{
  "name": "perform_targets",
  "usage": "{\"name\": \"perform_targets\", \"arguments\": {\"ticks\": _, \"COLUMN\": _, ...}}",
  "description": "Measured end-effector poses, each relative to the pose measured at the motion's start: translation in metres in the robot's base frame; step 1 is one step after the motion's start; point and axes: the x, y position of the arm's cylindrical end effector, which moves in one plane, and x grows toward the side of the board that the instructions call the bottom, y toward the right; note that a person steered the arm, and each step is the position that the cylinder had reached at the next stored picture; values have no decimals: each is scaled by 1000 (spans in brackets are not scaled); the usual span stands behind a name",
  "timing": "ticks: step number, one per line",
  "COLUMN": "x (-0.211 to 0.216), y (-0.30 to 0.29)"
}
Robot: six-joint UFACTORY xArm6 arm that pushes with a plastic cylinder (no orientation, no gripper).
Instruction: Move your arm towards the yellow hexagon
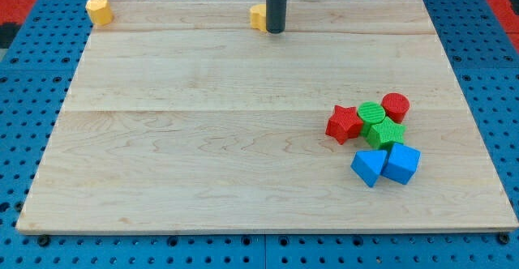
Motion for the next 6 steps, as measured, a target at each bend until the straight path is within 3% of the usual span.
{"name": "perform_targets", "arguments": {"ticks": 1, "x": -13, "y": -19}}
{"name": "perform_targets", "arguments": {"ticks": 2, "x": 16, "y": -37}}
{"name": "perform_targets", "arguments": {"ticks": 4, "x": 28, "y": -250}}
{"name": "perform_targets", "arguments": {"ticks": 5, "x": 29, "y": -319}}
{"name": "perform_targets", "arguments": {"ticks": 6, "x": 28, "y": -319}}
